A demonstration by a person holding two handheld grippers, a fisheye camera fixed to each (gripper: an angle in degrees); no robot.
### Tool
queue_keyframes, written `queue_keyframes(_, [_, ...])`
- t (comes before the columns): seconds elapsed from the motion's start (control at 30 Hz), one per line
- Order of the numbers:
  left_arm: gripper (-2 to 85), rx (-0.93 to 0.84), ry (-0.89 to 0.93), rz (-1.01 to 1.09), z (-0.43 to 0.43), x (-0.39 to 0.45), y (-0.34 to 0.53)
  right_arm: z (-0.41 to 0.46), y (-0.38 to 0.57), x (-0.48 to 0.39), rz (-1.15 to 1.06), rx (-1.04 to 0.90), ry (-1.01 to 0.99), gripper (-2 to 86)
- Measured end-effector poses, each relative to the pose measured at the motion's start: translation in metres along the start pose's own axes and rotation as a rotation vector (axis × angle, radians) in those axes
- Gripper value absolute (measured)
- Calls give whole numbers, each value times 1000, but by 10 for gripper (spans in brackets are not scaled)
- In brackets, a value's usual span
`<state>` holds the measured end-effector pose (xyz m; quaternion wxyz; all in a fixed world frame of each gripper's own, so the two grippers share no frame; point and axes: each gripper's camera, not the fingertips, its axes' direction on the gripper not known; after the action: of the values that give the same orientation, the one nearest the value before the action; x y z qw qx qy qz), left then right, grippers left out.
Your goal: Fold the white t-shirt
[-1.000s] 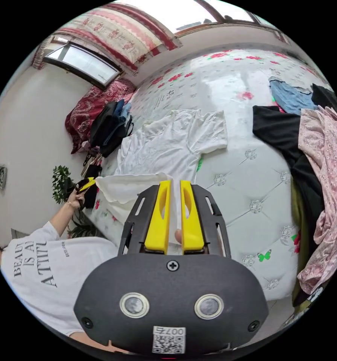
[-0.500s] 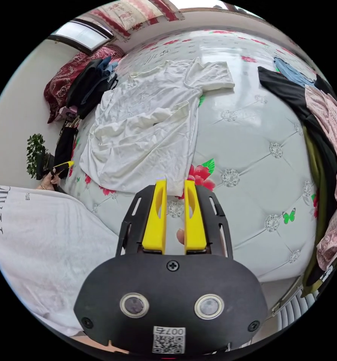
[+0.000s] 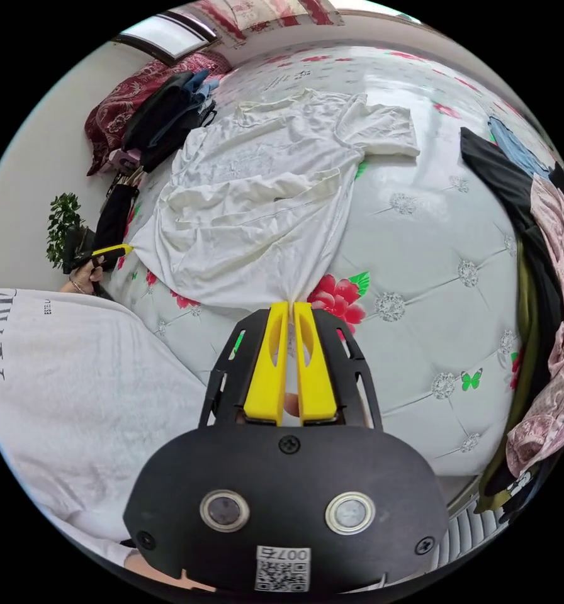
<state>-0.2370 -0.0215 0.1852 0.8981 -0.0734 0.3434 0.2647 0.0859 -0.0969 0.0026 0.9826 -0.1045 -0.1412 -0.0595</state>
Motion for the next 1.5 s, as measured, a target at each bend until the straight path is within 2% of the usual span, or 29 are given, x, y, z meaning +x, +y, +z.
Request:
queue_keyframes(0.1, [-9, 115, 70, -49, -45, -2, 17, -48, 13, -6, -18, 100, -44, -3])
queue_keyframes(0.33, [-10, 428, 303, -116, -178, -9, 51, -208, 66, -17, -33, 563, -244, -3])
queue_keyframes(0.4, [-10, 563, 442, -90, -233, -11, 62, -248, 83, -20, -53, 694, -330, -3])
queue_keyframes(0.47, [-10, 636, 489, -33, -271, -5, 68, -278, 90, -25, -92, 736, -410, -3])
queue_keyframes(0.53, [-10, 677, 467, 33, -305, 4, 71, -322, 98, -47, -181, 784, -370, -3])
queue_keyframes(0.6, [-10, 697, 338, 119, -338, 21, 73, -344, 99, -70, -246, 784, -251, -3])
queue_keyframes(0.67, [-10, 673, 253, 138, -345, 22, 64, -344, 83, -84, -274, 687, -147, -3])
queue_keyframes(0.73, [-10, 622, 260, 98, -335, 7, 43, -329, 49, -81, -265, 550, -105, -3])
queue_keyframes(0.83, [-10, 514, 262, 30, -308, -16, -7, -312, -2, -63, -208, 472, -121, -3])
queue_keyframes(0.93, [-10, 492, 272, -5, -304, -26, -52, -315, -46, -49, -156, 490, -152, -3])
queue_keyframes(1.07, [-10, 599, 334, -29, -339, -30, -81, -347, -67, -50, -171, 600, -155, -3])
queue_keyframes(1.3, [-10, 707, 312, 117, -376, -10, -42, -383, -32, -77, -394, 718, -74, -3])
queue_keyframes(1.43, [-10, 683, 282, 151, -350, -9, 5, -340, 6, -84, -473, 659, 7, -3])
queue_keyframes(1.5, [-10, 650, 269, 145, -311, -15, 39, -303, 19, -77, -465, 606, 11, -3])
